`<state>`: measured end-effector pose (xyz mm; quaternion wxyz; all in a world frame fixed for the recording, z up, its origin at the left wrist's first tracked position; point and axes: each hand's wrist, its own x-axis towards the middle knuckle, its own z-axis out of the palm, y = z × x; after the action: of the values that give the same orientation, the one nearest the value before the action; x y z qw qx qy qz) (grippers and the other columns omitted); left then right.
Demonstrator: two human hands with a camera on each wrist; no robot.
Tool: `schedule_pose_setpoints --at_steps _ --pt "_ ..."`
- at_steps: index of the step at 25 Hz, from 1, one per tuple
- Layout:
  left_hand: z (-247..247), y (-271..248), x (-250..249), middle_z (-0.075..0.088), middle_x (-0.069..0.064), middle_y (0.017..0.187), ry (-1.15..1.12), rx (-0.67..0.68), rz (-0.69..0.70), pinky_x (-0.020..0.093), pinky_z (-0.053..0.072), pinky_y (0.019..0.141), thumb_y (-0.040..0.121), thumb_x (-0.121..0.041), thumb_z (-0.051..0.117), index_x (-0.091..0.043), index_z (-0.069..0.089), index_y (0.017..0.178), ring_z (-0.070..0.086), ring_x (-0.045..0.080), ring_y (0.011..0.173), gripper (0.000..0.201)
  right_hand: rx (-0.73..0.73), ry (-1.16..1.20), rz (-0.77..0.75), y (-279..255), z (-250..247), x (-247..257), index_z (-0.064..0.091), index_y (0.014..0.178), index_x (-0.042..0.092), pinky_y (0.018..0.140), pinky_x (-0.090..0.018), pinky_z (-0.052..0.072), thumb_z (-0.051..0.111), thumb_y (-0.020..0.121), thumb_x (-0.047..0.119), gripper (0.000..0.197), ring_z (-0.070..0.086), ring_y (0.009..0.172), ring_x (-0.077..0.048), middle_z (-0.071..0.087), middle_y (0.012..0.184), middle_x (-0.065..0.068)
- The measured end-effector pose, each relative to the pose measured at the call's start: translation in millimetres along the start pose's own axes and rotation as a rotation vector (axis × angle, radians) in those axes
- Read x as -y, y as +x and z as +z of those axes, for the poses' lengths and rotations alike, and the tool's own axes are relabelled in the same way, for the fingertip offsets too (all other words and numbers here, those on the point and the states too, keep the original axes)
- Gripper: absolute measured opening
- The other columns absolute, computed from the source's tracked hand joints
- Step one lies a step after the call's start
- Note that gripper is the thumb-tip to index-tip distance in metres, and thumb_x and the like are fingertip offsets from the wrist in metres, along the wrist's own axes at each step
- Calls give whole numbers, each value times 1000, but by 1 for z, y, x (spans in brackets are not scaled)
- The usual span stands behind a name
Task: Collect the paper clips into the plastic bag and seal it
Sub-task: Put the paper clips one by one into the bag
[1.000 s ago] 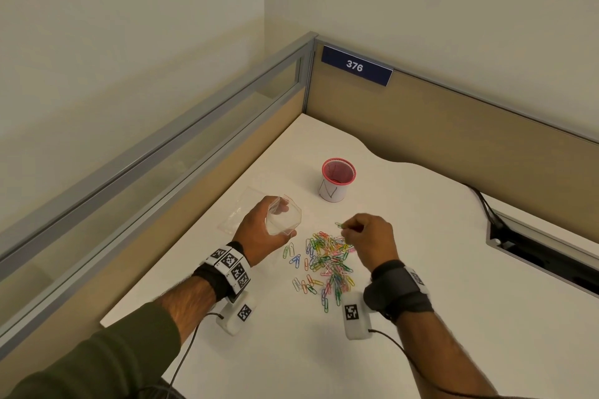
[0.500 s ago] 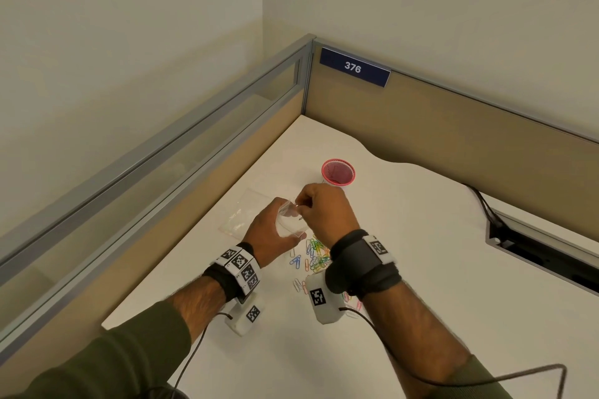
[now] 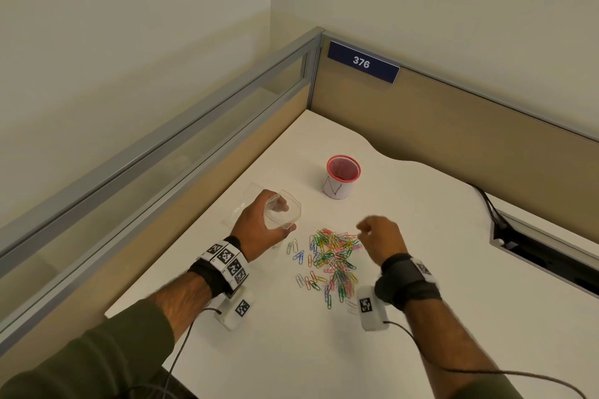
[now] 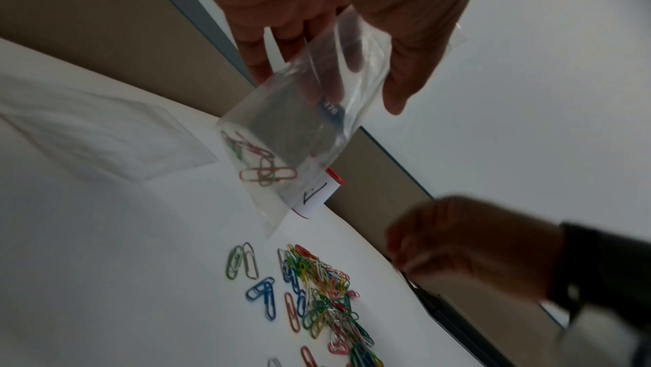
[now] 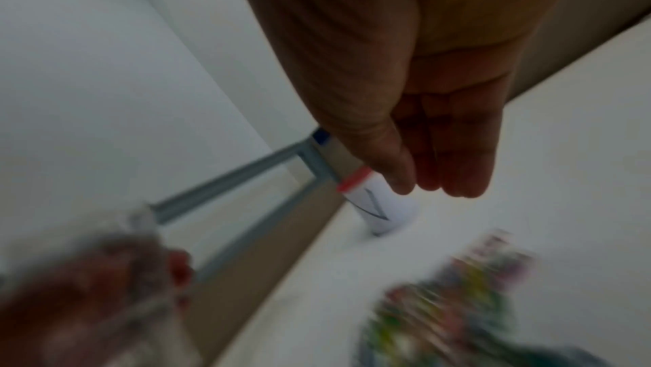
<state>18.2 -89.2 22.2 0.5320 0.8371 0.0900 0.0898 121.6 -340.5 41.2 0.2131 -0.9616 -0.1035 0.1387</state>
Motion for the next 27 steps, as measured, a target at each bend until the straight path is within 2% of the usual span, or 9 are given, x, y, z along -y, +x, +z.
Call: schedule_pose_setpoints --at_steps 3,6,8,10,12,18,20,24,27 --pt "-6 -2 3 67 -8 107 0 -28 9 13 40 91 75 -25 84 -22 53 107 61 6 109 44 148 -162 129 -13 42 -38 61 121 11 103 -35 42 50 91 8 32 54 119 -29 55 128 -12" --pt "-8 -3 4 67 -7 108 -4 -27 12 18 42 94 75 -25 84 -22 52 107 61 7 109 44 223 -188 68 -30 64 -35 63 119 11 98 -36 47 49 91 13 31 56 112 -30 54 121 -12" --pt "-7 -3 3 67 -6 109 -7 -32 19 20 42 95 75 -24 84 -22 52 106 61 8 109 44 224 -122 41 -38 65 -35 63 116 13 93 -35 48 57 89 26 31 57 109 -29 55 117 -9" --pt "-8 -4 1 66 -6 108 -4 -40 20 17 41 93 75 -24 84 -21 53 106 61 8 109 44 242 -163 45 -45 64 -40 57 122 16 91 -34 48 68 80 45 52 54 111 -26 53 119 -6" --pt "-8 -4 -1 66 -7 107 3 -44 14 12 39 91 75 -24 84 -20 54 107 61 6 108 43 294 -273 71 -49 66 -42 51 126 19 94 -39 49 73 71 54 69 50 115 -25 49 124 -5" --pt "-7 -6 -6 65 -9 106 11 -34 6 8 37 88 76 -23 83 -19 54 107 60 4 109 43 155 -207 0 -27 79 -22 59 114 13 93 -36 50 52 92 21 24 58 107 -28 56 120 -12" --pt "-7 -6 -7 65 -9 107 20 -41 7 8 38 88 76 -24 84 -20 54 108 60 3 109 44 132 -170 24 -17 75 -17 61 113 11 93 -34 49 50 93 18 24 59 108 -29 57 122 -12" --pt "-8 -6 -6 65 -11 107 22 -47 -1 8 38 88 76 -24 83 -21 54 108 59 0 109 44 202 -202 -52 -13 76 -9 56 124 17 97 -39 48 63 87 34 41 52 117 -29 53 128 -8" --pt "-6 -6 -7 64 -11 106 15 -44 3 9 38 88 75 -23 84 -21 54 108 59 0 109 44 185 -319 -121 -16 84 -5 58 120 16 96 -41 49 54 91 19 29 51 117 -30 50 129 -10"
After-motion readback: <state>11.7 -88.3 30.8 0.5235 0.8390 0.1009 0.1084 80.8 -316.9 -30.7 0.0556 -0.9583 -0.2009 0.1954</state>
